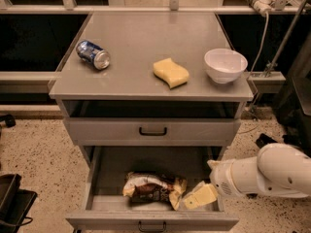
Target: Pick brown chip bag from middle drawer and place on counter
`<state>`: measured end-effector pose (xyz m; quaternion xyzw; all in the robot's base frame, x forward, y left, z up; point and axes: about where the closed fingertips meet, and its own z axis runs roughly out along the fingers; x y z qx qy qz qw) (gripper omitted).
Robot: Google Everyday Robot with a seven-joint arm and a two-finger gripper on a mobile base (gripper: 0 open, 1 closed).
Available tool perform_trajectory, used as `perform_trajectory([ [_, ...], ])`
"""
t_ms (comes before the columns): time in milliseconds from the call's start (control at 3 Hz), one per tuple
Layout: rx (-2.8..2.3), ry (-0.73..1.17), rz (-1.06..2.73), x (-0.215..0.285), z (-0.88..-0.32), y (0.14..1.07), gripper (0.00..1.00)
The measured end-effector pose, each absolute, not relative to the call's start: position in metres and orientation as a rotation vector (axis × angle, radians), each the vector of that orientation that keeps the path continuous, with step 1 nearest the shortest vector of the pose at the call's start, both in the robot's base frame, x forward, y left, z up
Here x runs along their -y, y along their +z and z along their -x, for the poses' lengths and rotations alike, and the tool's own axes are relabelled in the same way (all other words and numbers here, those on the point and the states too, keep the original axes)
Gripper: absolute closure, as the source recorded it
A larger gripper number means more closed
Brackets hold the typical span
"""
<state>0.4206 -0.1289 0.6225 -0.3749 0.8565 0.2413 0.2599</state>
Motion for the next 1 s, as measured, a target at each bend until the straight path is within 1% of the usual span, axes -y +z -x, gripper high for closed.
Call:
perform_trajectory([
  [333,-2.309,0.663,1.001,0.126,-0.418,0.622,0.00],
  [667,-2.231,0.699,0.988,0.103,-0.443,0.604,0.00],
  [1000,-2.095,0.720,1.000,0.072,-0.482,0.575,0.00],
])
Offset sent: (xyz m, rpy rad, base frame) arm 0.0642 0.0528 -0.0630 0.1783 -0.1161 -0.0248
